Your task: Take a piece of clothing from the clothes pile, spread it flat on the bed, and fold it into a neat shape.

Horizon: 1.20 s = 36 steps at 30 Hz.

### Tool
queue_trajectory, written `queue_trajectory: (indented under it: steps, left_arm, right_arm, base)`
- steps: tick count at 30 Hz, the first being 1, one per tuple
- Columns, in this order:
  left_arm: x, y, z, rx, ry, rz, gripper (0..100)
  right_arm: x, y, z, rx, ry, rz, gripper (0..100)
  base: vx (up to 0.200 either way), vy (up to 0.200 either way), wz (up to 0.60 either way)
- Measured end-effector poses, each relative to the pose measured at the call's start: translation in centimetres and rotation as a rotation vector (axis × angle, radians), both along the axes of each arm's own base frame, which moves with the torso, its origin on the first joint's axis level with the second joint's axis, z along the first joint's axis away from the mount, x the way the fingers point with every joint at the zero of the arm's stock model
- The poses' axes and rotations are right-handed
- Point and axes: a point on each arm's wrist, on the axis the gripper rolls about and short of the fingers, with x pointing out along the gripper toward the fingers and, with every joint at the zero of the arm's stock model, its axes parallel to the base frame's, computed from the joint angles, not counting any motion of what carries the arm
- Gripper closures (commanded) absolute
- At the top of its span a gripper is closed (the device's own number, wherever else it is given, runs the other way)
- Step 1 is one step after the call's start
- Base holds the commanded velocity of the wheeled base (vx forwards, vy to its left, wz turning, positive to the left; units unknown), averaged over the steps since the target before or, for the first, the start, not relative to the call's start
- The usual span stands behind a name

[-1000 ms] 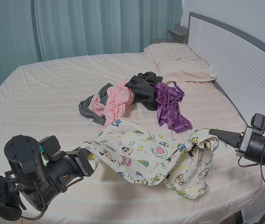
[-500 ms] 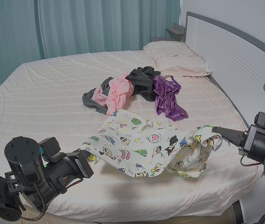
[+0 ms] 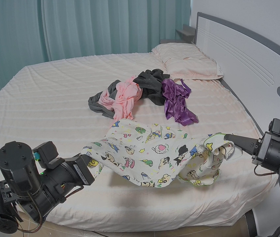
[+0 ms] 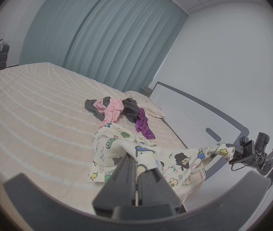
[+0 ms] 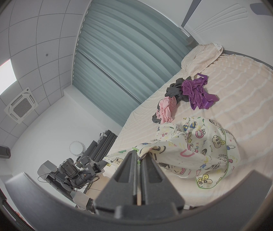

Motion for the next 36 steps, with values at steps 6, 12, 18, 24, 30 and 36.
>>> queue_trajectory:
  steps: [6,12,18,24,30,36]
  left_arm:
    - [-0.08,0.18,0.30,-0.009,-0.010,0.003,100]
    - [-0.02,0.27,0.48,-0.010,-0.019,0.024,100]
    - [-0.03,0.31,0.58,-0.008,-0.026,0.041,100]
    - [-0.04,0.29,0.58,-0.008,-0.026,0.041,100]
    - [-0.03,0.25,0.53,-0.006,-0.024,0.039,100]
    - [-0.02,0.21,0.48,-0.005,-0.022,0.038,100]
  right_arm:
    - [0.03,-0.02,0.11,0.003,-0.003,-0.002,100]
    - [0.11,0.00,0.25,0.006,-0.008,-0.002,100]
    - [0.26,0.12,0.48,0.009,-0.015,0.002,100]
    - [0.34,0.21,0.55,0.010,-0.015,0.004,100]
    - [0.39,0.53,0.34,0.005,-0.006,0.019,100]
    - [0.43,0.76,0.18,0.001,0.000,0.029,100]
  base:
    - [0.000,0.200,0.00]
    - [0.000,0.200,0.00]
    - [0.000,0.200,0.00]
    - [0.000,0.200,0.00]
    - [0.000,0.200,0.00]
    - [0.000,0.200,0.00]
